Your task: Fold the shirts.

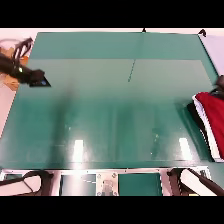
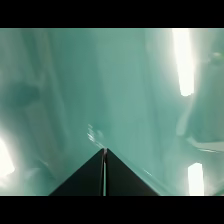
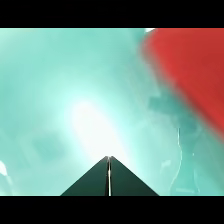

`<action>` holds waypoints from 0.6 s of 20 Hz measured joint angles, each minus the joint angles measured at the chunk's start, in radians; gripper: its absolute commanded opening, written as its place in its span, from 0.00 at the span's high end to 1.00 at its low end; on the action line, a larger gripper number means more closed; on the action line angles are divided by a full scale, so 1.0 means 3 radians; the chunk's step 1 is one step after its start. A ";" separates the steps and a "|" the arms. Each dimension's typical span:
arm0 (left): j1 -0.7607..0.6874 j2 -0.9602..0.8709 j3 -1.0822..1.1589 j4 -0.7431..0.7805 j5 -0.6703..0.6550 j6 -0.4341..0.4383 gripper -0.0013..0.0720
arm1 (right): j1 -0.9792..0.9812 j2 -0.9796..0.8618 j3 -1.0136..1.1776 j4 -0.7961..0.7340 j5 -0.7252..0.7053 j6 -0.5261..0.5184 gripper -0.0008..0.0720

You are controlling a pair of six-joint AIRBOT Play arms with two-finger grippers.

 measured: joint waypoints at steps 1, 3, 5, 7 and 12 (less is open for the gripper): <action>0.0000 0.0175 -0.0290 -0.0013 0.0067 -0.0011 0.96 | 0.0242 0.0128 -0.0259 -0.0009 -0.0069 -0.0003 0.96; 0.0000 0.0491 -0.0760 -0.0041 0.0170 -0.0022 0.95 | 0.0704 0.0375 -0.0802 -0.0011 -0.0263 0.0024 0.96; 0.0001 0.0730 -0.1069 -0.0048 0.0251 -0.0020 0.95 | 0.1073 0.0539 -0.1221 -0.0014 -0.0483 0.0064 0.96; 0.0000 0.0868 -0.1236 -0.0058 0.0299 -0.0014 0.95 | 0.1342 0.0628 -0.1457 -0.0005 -0.0642 0.0069 0.96; 0.0000 0.0991 -0.1385 -0.0074 0.0324 -0.0009 0.95 | 0.1606 0.0704 -0.1668 0.0001 -0.0802 0.0071 0.96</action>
